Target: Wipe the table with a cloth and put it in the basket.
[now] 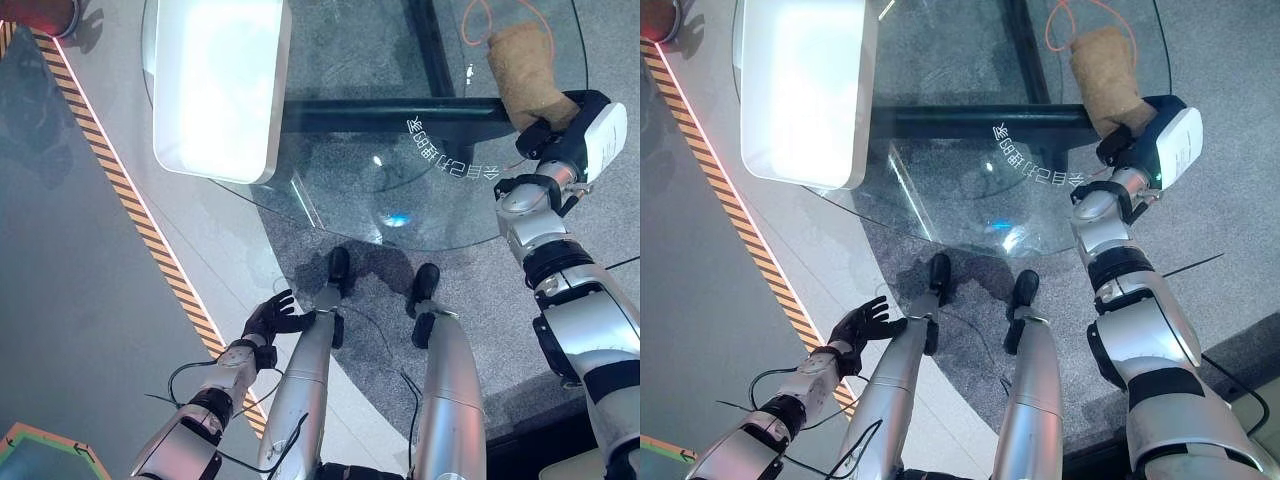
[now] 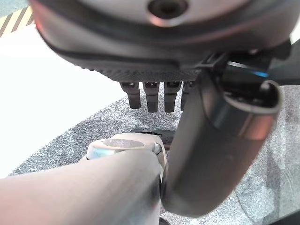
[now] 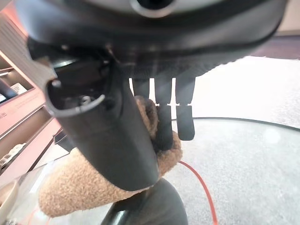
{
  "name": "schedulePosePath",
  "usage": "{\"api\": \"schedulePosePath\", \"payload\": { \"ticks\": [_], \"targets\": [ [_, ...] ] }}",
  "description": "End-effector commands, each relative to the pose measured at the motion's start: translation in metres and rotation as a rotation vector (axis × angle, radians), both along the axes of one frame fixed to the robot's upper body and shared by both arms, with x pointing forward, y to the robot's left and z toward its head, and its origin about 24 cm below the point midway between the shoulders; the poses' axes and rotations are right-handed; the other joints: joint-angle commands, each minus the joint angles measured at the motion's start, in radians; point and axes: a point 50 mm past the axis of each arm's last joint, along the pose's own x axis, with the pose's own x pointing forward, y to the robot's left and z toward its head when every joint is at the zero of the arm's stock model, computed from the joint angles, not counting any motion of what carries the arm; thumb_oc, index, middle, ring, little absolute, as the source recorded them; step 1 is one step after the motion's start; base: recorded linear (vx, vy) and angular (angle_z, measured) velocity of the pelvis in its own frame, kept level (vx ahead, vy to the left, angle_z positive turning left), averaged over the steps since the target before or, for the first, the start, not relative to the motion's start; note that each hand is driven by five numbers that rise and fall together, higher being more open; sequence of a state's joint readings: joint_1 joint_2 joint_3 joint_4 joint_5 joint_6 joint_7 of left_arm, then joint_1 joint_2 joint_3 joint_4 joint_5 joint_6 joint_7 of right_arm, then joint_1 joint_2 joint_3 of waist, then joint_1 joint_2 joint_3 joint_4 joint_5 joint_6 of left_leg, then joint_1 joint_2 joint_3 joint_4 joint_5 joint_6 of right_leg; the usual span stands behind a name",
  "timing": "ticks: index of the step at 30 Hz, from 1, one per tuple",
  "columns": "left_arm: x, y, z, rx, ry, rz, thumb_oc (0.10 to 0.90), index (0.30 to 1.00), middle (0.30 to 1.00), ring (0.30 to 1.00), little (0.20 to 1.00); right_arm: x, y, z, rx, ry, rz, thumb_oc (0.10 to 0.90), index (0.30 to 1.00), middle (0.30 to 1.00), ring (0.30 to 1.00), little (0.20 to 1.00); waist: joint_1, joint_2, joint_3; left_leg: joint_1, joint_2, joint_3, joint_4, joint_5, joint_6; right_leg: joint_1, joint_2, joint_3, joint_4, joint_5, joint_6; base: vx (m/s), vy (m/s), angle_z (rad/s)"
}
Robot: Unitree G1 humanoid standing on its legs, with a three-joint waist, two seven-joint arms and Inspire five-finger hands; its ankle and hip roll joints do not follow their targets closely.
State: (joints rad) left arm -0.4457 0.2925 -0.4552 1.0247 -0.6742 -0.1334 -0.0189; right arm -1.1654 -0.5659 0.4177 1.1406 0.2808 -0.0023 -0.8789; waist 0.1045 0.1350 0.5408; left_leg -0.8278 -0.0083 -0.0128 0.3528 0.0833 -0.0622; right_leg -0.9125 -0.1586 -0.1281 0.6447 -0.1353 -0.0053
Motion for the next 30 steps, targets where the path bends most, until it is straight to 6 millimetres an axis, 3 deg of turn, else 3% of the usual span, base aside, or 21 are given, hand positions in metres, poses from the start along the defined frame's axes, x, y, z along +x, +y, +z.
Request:
{"api": "schedulePosePath", "payload": {
  "ticks": [1, 3, 4, 6, 8, 10, 12, 14, 15, 18, 19, 24, 30],
  "targets": [
    [-0.029, 0.027, -0.022, 0.013, 0.085, 0.082, 0.800, 0.900, 0.900, 0.900, 0.900, -0.033, -0.069, 0.027, 0.007, -0.123, -0.275, 0.100, 0.300, 0.300, 0.300, 0.200, -0.035, 0.027, -0.021, 0.005, -0.024, 0.074, 0.141, -0.181, 0.057, 0.006, 0.043, -0.032, -0.059, 0.026, 0.020, 0.00, 0.000, 0.00],
    [-0.028, 0.029, -0.021, 0.016, 0.083, 0.081, 0.800, 0.900, 0.900, 0.900, 0.900, -0.032, -0.070, 0.027, 0.007, -0.121, -0.256, 0.100, 0.300, 0.300, 0.300, 0.200, -0.035, 0.025, -0.021, -0.001, -0.024, 0.071, 0.146, -0.182, 0.057, 0.001, 0.044, -0.032, -0.056, 0.026, 0.021, -0.04, -0.013, 0.00],
    [-0.023, 0.029, -0.017, 0.018, 0.072, 0.081, 0.800, 0.900, 0.900, 0.900, 0.900, -0.031, -0.068, 0.033, 0.010, -0.132, -0.245, 0.100, 0.300, 0.300, 0.300, 0.200, -0.035, 0.022, -0.021, -0.025, -0.024, 0.075, 0.137, -0.149, 0.062, -0.017, 0.042, -0.042, -0.075, 0.061, 0.011, -0.01, -0.031, -0.01],
    [-0.024, 0.031, -0.017, 0.019, 0.077, 0.084, 0.800, 0.900, 0.900, 0.900, 0.900, -0.027, -0.062, 0.030, -0.002, -0.126, -0.188, 0.100, 0.300, 0.300, 0.300, 0.200, -0.034, 0.019, -0.021, -0.005, -0.024, 0.066, 0.143, -0.178, 0.057, 0.003, 0.046, -0.033, -0.063, 0.031, 0.021, 0.00, -0.009, -0.02],
    [-0.020, 0.031, -0.014, 0.018, 0.066, 0.086, 0.800, 0.900, 0.900, 0.900, 0.900, -0.024, -0.056, 0.035, -0.015, -0.134, -0.150, 0.100, 0.300, 0.300, 0.300, 0.200, -0.035, 0.018, -0.021, -0.026, -0.025, 0.071, 0.132, -0.145, 0.061, -0.014, 0.045, -0.042, -0.080, 0.062, 0.011, -0.04, 0.000, -0.03],
    [-0.021, 0.030, -0.015, 0.019, 0.074, 0.086, 0.800, 0.900, 0.900, 0.900, 0.900, -0.016, -0.041, 0.036, -0.044, -0.128, -0.051, 0.100, 0.300, 0.300, 0.300, 0.200, -0.034, 0.019, -0.021, -0.004, -0.027, 0.064, 0.141, -0.176, 0.055, 0.004, 0.048, -0.032, -0.063, 0.028, 0.020, 0.06, 0.000, -0.01],
    [-0.018, 0.030, -0.012, 0.020, 0.062, 0.088, 0.800, 0.900, 0.900, 0.900, 0.900, -0.010, -0.026, 0.044, -0.076, -0.138, 0.036, 0.100, 0.300, 0.300, 0.300, 0.200, -0.033, 0.017, -0.021, -0.024, -0.028, 0.069, 0.126, -0.141, 0.059, -0.011, 0.046, -0.043, -0.084, 0.060, 0.010, -0.08, 0.003, 0.00],
    [-0.016, 0.030, -0.011, 0.019, 0.058, 0.088, 0.800, 0.900, 0.900, 0.900, 0.900, -0.002, -0.001, 0.048, -0.137, -0.134, 0.144, 0.100, 0.300, 0.300, 0.300, 0.200, -0.031, 0.017, -0.021, -0.022, -0.029, 0.068, 0.120, -0.135, 0.056, -0.009, 0.047, -0.044, -0.085, 0.059, 0.009, -0.05, 0.002, -0.03],
    [-0.016, 0.031, -0.011, 0.019, 0.056, 0.086, 0.800, 0.900, 0.900, 0.900, 0.900, 0.002, 0.021, 0.051, -0.201, -0.122, 0.239, 0.100, 0.300, 0.300, 0.300, 0.200, -0.031, 0.016, -0.021, -0.018, -0.031, 0.068, 0.115, -0.132, 0.054, -0.005, 0.048, -0.046, -0.089, 0.058, 0.008, -0.02, 0.000, -0.05],
    [-0.015, 0.030, -0.011, 0.017, 0.052, 0.085, 0.800, 0.900, 0.900, 0.900, 0.900, 0.006, 0.046, 0.054, -0.277, -0.107, 0.344, 0.100, 0.300, 0.300, 0.300, 0.200, -0.030, 0.015, -0.021, -0.016, -0.032, 0.070, 0.113, -0.129, 0.052, -0.004, 0.048, -0.048, -0.087, 0.055, 0.005, -0.01, 0.003, -0.04],
    [-0.016, 0.029, -0.011, 0.015, 0.049, 0.083, 0.800, 0.900, 0.900, 0.900, 0.900, 0.007, 0.067, 0.053, -0.315, -0.095, 0.415, 0.100, 0.300, 0.300, 0.300, 0.200, -0.029, 0.015, -0.021, -0.014, -0.032, 0.071, 0.111, -0.126, 0.049, -0.001, 0.050, -0.049, -0.087, 0.050, 0.003, 0.00, 0.016, -0.06],
    [-0.017, 0.023, -0.013, 0.014, 0.048, 0.076, 0.800, 0.900, 0.900, 0.900, 0.900, 0.009, 0.104, 0.043, -0.381, -0.042, 0.573, 0.100, 0.300, 0.300, 0.300, 0.200, -0.025, 0.018, -0.021, -0.002, -0.036, 0.074, 0.097, -0.119, 0.047, 0.009, 0.053, -0.052, -0.091, 0.043, 0.000, 0.00, 0.007, -0.03],
    [-0.017, 0.014, -0.015, 0.009, 0.046, 0.069, 0.800, 0.900, 0.900, 0.900, 0.900, 0.006, 0.148, 0.017, -0.457, 0.062, 0.753, 0.100, 0.300, 0.300, 0.300, 0.200, -0.025, 0.021, -0.021, 0.010, -0.038, 0.083, 0.084, -0.110, 0.044, 0.020, 0.056, -0.055, -0.102, 0.039, -0.005, 0.00, 0.000, 0.00]
  ]
}}
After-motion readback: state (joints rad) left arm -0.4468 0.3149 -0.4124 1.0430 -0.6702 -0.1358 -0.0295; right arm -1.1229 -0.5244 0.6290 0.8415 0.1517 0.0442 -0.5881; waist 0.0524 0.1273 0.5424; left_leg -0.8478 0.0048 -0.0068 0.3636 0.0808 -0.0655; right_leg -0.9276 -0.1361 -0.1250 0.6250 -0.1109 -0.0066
